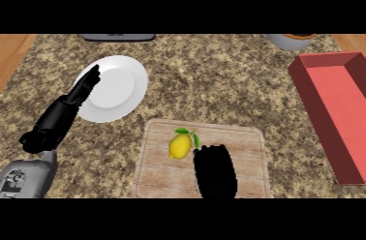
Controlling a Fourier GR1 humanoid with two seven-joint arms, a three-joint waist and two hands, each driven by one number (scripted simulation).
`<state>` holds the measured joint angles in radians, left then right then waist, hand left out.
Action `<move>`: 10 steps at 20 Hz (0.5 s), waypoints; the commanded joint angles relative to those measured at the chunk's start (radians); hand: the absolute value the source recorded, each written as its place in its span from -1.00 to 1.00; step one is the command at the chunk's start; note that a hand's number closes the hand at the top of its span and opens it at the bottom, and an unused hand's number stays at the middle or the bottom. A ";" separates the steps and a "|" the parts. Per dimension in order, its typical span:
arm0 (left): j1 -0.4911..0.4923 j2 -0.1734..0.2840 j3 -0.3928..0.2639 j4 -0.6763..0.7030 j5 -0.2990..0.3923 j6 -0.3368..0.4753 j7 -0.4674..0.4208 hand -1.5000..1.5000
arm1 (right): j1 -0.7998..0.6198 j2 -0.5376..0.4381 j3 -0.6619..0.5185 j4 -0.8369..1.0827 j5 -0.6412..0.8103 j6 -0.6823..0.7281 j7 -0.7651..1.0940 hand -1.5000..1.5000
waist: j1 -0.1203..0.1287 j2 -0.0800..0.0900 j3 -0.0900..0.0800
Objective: Pick the cupcake from the cutting board and place it in the cardboard box
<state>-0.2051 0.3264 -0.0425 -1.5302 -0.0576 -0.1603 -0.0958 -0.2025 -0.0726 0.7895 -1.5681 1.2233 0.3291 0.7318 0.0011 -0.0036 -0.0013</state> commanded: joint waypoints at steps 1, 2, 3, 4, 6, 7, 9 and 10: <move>-0.012 0.027 0.044 0.042 0.014 -0.052 -0.020 0.00 | -0.007 -0.006 0.030 0.024 0.078 -0.075 -0.041 1.00 | -0.001 0.003 0.001; -0.027 -0.053 -0.021 -0.008 -0.031 0.018 0.044 0.00 | -0.021 0.017 0.042 0.012 0.090 -0.057 -0.031 1.00 | -0.001 0.003 0.002; -0.027 0.010 0.025 0.027 -0.009 -0.031 0.009 0.00 | -0.023 -0.031 0.042 -0.029 0.105 -0.092 -0.059 1.00 | -0.002 0.003 0.001; -0.046 -0.022 0.010 0.013 -0.013 -0.008 0.034 0.00 | -0.092 0.011 -0.088 0.025 0.058 -0.105 -0.061 1.00 | 0.000 0.004 0.002; -0.022 -0.027 -0.017 -0.042 -0.022 -0.001 0.039 0.00 | -0.212 -0.020 -0.337 0.149 -0.054 -0.156 -0.119 1.00 | 0.022 0.012 0.004; -0.047 -0.025 -0.011 -0.014 -0.011 -0.014 0.048 0.00 | -0.262 0.014 -0.391 0.179 -0.070 -0.167 -0.097 1.00 | 0.021 0.017 0.003; -0.020 -0.011 -0.002 -0.010 -0.012 -0.019 0.009 0.00 | -0.309 -0.056 -0.559 0.215 -0.136 -0.207 -0.109 1.00 | 0.037 0.031 0.005; -0.042 -0.040 -0.028 -0.019 -0.024 -0.004 0.033 0.00 | -0.334 -0.065 -0.578 0.302 -0.131 -0.271 -0.143 1.00 | 0.041 0.031 0.005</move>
<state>-0.2365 0.3071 -0.0487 -1.5409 -0.0706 -0.1718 -0.0719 -0.4310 -0.1033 0.4140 -1.4042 1.1527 0.1622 0.6315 0.0241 0.0154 0.0019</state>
